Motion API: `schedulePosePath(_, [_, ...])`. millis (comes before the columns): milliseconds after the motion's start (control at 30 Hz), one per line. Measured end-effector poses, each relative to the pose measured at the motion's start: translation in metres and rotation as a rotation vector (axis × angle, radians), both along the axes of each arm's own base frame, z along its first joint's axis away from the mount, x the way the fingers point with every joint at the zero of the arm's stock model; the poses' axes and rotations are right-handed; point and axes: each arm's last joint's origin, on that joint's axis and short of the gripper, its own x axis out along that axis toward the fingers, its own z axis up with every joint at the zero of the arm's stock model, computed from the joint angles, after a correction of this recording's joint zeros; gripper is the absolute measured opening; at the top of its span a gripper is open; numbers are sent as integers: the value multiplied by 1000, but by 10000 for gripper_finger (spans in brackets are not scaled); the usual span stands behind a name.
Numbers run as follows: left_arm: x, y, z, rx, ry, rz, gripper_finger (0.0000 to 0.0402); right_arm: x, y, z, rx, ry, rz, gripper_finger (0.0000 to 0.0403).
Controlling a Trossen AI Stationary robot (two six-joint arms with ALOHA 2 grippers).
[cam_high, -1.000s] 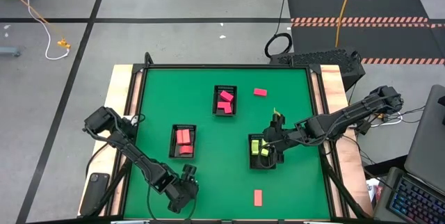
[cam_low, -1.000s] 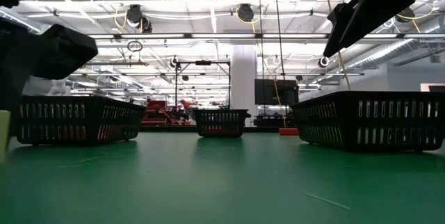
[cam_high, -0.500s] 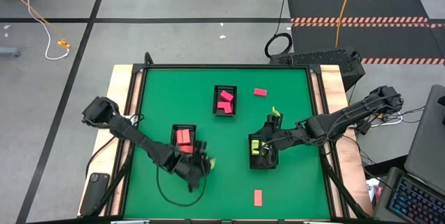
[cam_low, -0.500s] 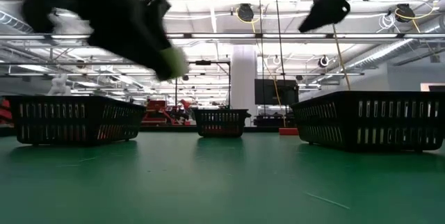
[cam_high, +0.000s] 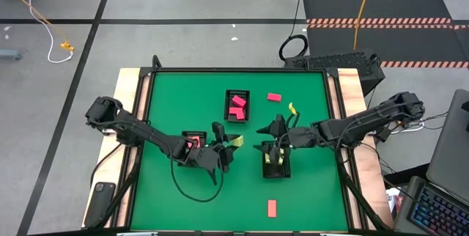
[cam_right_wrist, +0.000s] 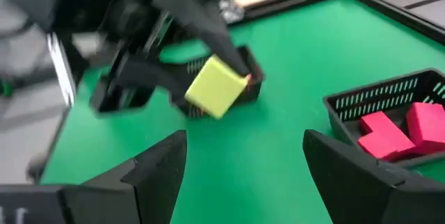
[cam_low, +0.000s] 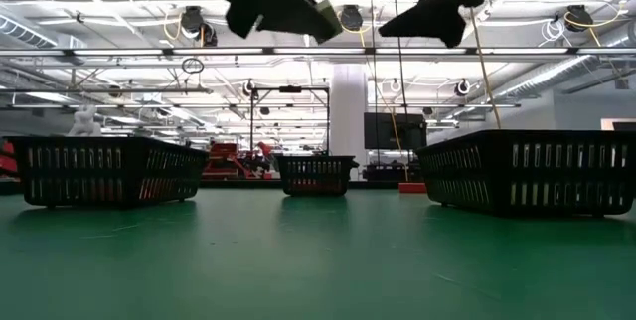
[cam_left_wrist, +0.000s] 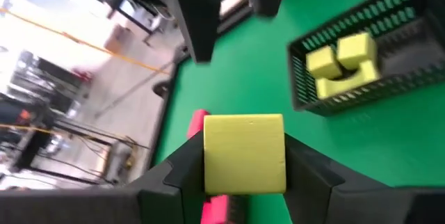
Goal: Sort & place blocks by color
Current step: Put the green block into the bottom right black bin
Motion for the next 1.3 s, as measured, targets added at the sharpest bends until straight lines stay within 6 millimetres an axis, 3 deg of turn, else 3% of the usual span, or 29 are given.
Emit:
schedulePosePath(300, [7,10,8,95,-32,0,139,4,-22,-6,233,-200,6,281])
schedulePosePath(500, [10,19,9,100,-38,20,162,7,-28,-8,244,-221,-24,281])
schedulePosePath(800, [12,22,11,80,-62,11,138,23,-32,-21,286,-244,-4,281])
schedulePosePath(1000, [12,22,11,90,-52,5,177,29,-38,-25,279,-280,-22,281])
schedulePosePath(1300, [12,22,11,86,-54,6,136,32,-42,-28,281,-280,-36,281])
